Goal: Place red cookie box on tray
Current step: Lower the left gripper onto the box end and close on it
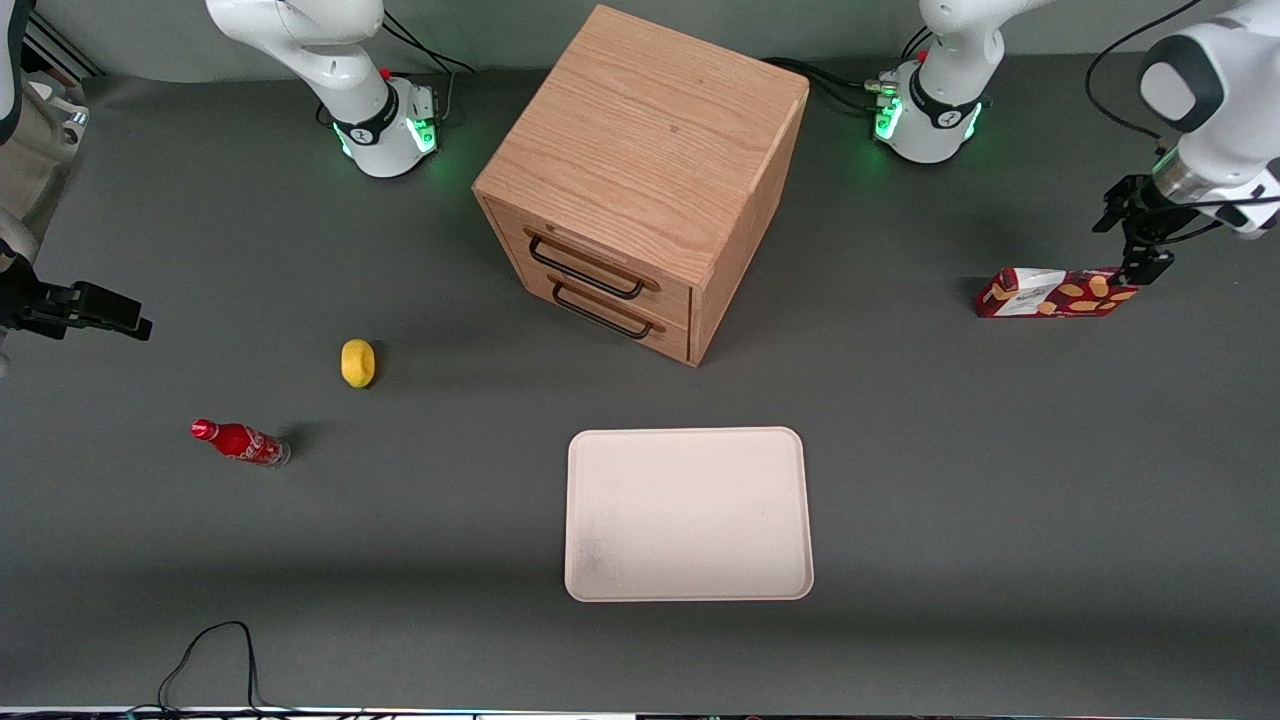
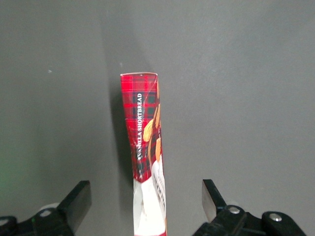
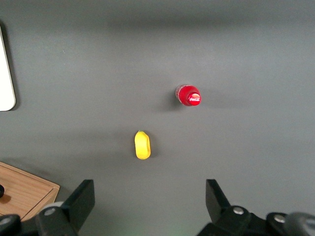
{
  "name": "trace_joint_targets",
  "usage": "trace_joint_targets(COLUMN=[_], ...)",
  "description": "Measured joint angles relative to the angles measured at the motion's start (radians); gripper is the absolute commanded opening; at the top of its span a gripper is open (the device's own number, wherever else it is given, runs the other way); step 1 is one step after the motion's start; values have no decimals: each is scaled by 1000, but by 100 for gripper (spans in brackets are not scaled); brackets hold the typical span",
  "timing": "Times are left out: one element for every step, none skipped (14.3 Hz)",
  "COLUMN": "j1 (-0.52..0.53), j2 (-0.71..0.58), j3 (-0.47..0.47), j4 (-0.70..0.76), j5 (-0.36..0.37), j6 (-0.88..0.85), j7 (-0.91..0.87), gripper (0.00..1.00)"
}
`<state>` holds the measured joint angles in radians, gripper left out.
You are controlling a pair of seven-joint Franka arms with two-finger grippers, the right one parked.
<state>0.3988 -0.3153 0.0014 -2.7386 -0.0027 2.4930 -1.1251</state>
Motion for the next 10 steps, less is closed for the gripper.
trace_joint_targets(j1=[0, 0, 0, 0, 0, 0, 1, 0, 0, 0], j2=[25, 50, 73, 97, 121, 142, 163, 184, 208, 234], j3=[0, 0, 1, 1, 1, 1, 1, 1, 1, 0], j4=[-12, -23, -34, -44, -48, -51, -54, -56, -57, -57], j5=[-4, -7, -9, -10, -15, -28, -40, -48, -52, -54], j6=[38, 79, 120, 157, 185, 212, 241, 270, 299, 328], j7=[0, -1, -1, -1, -2, -3, -3, -3, -3, -3], gripper=[100, 100, 100, 100, 99, 99, 99, 99, 99, 98])
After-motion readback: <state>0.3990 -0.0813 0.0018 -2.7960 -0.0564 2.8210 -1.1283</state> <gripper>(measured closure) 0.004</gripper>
